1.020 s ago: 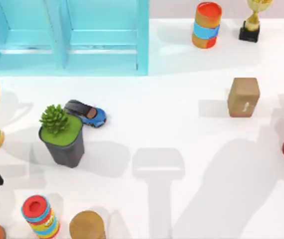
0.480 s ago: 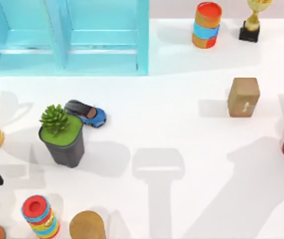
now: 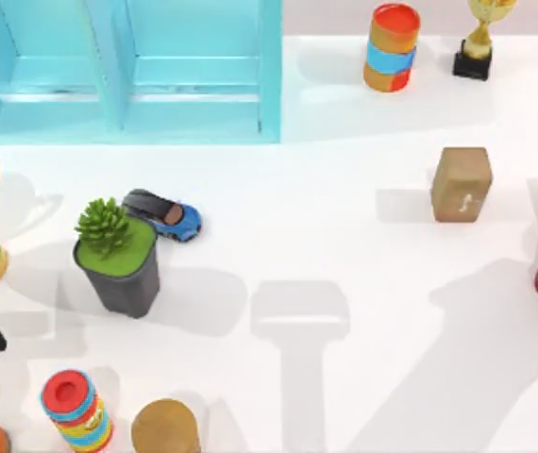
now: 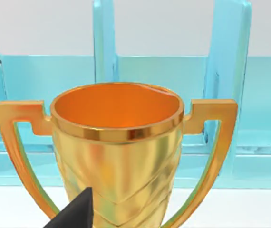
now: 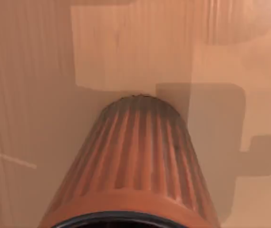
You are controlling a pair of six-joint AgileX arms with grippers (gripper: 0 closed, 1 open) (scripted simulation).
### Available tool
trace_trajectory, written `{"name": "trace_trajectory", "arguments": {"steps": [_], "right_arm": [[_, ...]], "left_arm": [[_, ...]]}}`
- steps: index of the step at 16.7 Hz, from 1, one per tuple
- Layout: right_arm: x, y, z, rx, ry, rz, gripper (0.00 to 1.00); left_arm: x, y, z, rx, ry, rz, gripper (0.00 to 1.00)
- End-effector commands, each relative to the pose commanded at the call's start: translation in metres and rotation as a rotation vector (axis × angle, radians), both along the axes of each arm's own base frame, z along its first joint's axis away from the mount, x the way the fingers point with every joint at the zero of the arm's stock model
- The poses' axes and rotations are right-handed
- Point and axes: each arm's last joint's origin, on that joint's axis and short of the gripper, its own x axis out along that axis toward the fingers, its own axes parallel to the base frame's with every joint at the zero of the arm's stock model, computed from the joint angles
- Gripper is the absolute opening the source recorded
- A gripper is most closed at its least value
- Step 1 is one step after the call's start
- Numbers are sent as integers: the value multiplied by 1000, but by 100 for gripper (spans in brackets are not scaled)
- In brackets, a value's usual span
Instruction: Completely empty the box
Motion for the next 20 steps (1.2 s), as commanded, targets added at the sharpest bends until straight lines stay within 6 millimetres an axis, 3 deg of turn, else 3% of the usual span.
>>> {"name": "trace_trajectory", "arguments": {"steps": [6,16,20], "right_arm": [[0,0,0,0,0,0,2],[0,0,1,-1,-6,-1,0],[18,-1,29,3,-142,26,0]], "left_arm": [[0,0,0,0,0,0,100],[0,0,0,0,0,0,100],[0,0,0,0,0,0,100]]}}
